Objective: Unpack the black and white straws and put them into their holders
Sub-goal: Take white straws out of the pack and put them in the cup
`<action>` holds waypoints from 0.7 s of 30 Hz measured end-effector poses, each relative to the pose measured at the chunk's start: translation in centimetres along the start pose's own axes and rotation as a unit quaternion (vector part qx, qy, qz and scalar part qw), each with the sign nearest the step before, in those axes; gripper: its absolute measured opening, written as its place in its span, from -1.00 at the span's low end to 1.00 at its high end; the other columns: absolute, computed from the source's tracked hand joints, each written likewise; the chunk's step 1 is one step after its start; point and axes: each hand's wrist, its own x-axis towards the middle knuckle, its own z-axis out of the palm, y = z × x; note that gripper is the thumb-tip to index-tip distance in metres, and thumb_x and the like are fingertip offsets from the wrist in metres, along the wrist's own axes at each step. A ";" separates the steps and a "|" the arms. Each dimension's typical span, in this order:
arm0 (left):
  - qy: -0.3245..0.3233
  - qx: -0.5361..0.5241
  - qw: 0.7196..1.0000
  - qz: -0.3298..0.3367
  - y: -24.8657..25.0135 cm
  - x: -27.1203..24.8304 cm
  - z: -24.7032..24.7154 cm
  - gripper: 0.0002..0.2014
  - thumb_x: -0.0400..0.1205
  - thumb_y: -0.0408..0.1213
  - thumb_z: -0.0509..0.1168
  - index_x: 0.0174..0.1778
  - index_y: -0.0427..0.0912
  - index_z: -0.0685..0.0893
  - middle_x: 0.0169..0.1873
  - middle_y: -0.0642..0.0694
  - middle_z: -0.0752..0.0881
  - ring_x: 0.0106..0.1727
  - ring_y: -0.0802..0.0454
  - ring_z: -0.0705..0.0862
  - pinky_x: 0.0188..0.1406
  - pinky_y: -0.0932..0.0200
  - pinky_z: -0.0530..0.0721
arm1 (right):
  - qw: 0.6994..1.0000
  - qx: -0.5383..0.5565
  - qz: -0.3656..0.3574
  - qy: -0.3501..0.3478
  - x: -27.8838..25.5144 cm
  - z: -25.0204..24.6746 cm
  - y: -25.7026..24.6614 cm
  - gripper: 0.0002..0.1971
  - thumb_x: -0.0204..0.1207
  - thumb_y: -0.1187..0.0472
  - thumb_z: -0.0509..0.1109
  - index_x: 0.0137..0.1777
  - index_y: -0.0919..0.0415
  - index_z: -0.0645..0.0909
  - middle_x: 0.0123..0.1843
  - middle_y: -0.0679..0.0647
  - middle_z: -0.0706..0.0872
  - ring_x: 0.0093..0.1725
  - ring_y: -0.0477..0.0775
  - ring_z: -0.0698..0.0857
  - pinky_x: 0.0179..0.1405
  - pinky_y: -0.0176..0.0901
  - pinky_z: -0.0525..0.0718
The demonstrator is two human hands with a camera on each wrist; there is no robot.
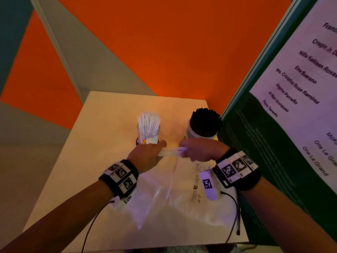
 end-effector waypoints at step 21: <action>0.032 -0.281 0.947 -0.152 -5.7 3.9 -0.3 -0.61 0.63 0.05 0.28 0.26 -0.11 0.54 0.00 -0.10 0.67 0.00 -0.16 0.63 -0.09 -0.04 0.56 | 0.674 0.608 -0.242 0.343 10.7 0.7 -3.0 -0.74 0.60 0.63 0.10 -0.09 0.24 0.32 -0.21 0.14 0.47 -0.14 0.11 0.54 0.14 0.02 0.63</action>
